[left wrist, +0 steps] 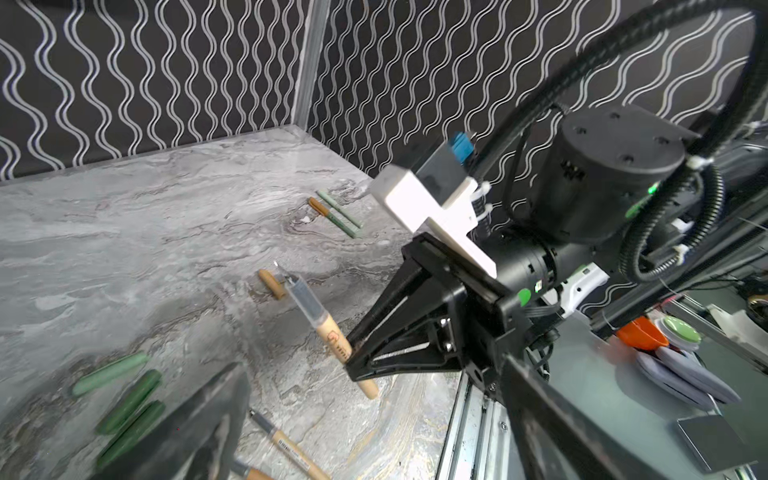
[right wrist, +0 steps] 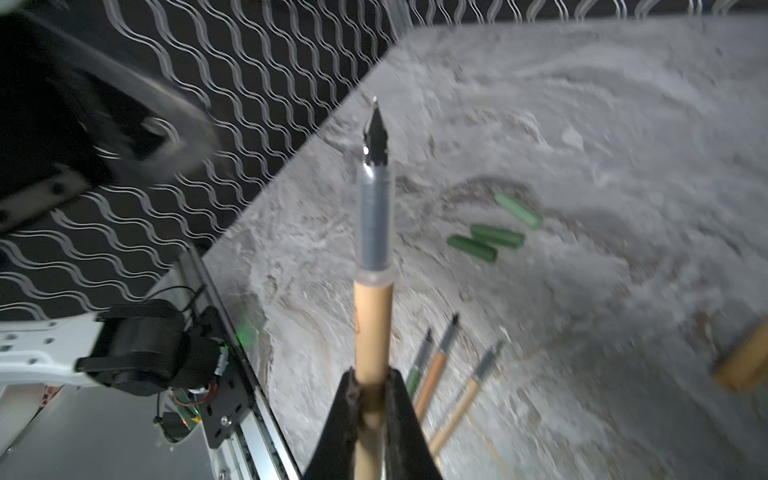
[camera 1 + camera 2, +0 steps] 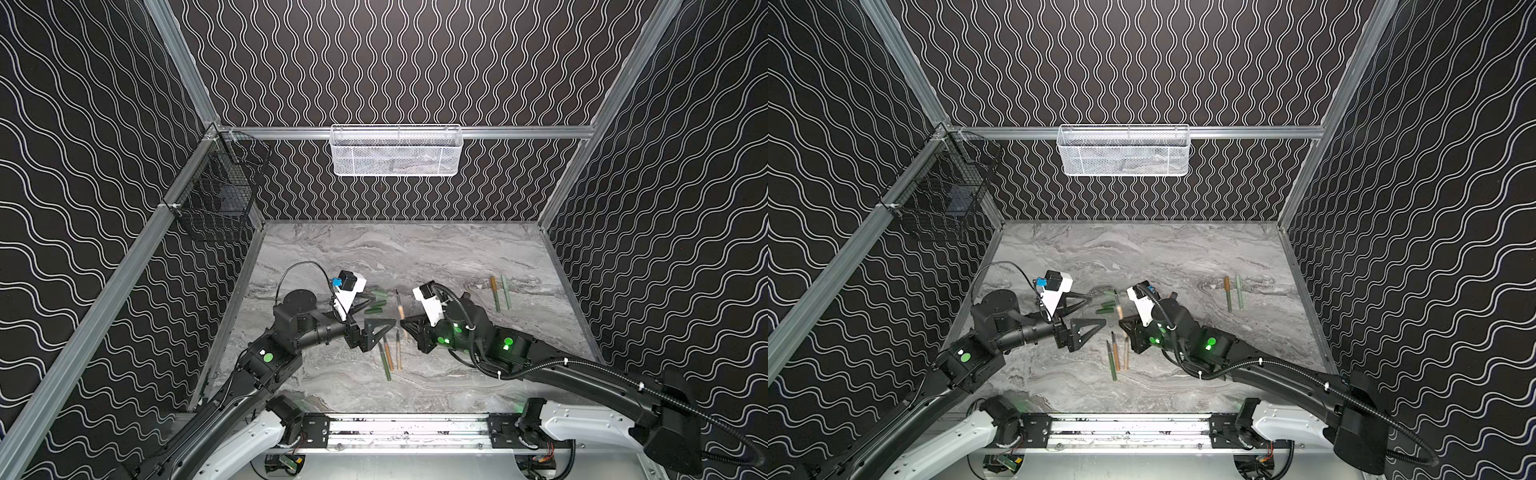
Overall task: Insert the pens into the pen caps
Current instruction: 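Raise the tan pen tip-up toward the left gripper while the left gripper closes on it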
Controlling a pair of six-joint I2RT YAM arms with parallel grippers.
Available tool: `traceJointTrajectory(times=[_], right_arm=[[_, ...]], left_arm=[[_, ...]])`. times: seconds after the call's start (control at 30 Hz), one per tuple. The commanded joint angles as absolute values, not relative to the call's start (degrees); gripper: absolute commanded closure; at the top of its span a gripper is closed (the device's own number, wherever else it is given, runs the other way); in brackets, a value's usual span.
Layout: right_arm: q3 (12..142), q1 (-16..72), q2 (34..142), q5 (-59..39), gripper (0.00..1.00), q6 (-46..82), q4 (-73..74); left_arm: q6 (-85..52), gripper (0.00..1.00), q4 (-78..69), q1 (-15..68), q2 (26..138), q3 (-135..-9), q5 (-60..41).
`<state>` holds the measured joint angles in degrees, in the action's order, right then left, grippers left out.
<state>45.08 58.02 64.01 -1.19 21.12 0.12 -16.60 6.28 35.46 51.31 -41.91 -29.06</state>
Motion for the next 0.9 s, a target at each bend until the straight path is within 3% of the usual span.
traceJointTrajectory(times=[0.0, 0.43, 0.53, 0.73, 0.87], right_arm=[[45.1, 58.0, 63.4, -6.5, 0.92, 17.4, 10.1], [41.8, 58.0, 60.4, -15.3, 0.93, 15.7, 19.3], [41.1, 58.0, 59.9, -15.7, 0.93, 15.6, 20.2], [39.8, 58.1, 58.8, -18.0, 0.93, 14.6, 22.7], [38.5, 58.1, 58.3, -19.2, 0.93, 13.8, 24.7]], left_arm=[[-18.8, 0.04, 0.3, 35.5, 51.5, -41.1, -31.8], [-21.0, 0.11, -5.4, 35.5, 53.7, -39.9, -34.0], [-21.0, 0.2, -6.4, 35.6, 54.3, -40.0, -35.1], [-22.2, 0.48, -9.2, 35.5, 55.8, -39.9, -38.2], [-22.8, 0.58, -11.1, 35.5, 55.7, -39.6, -39.5]])
